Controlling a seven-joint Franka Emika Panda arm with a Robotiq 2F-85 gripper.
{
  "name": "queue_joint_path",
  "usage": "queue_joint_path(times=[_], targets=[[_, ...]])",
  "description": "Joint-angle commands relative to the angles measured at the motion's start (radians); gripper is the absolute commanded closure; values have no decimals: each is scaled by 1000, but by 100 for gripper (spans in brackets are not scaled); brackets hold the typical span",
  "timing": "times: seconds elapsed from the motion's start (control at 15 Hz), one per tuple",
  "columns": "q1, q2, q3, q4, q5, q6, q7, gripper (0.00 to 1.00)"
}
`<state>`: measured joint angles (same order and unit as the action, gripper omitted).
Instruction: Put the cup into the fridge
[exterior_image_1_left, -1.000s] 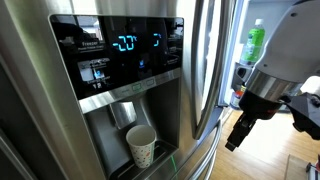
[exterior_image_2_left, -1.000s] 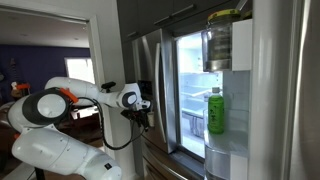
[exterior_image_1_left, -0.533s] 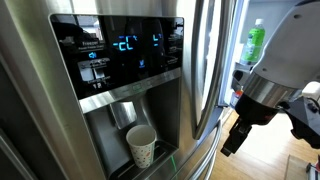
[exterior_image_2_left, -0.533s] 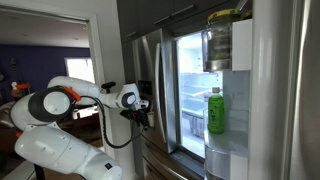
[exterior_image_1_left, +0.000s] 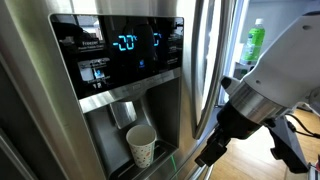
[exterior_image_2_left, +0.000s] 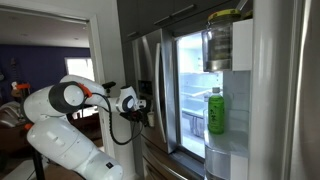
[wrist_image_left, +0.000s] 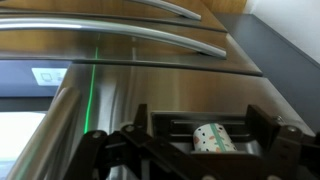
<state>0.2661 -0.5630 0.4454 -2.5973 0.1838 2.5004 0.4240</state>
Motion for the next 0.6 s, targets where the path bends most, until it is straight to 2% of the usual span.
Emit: queue_joint_path(times=[0.0,0.4,0.53], targets=[[-11,81,52,-7,-13,187,83,0],[-99,122,143,-23,-52,413,249,0],[-152,116,185,-29,-65,460,311,0]])
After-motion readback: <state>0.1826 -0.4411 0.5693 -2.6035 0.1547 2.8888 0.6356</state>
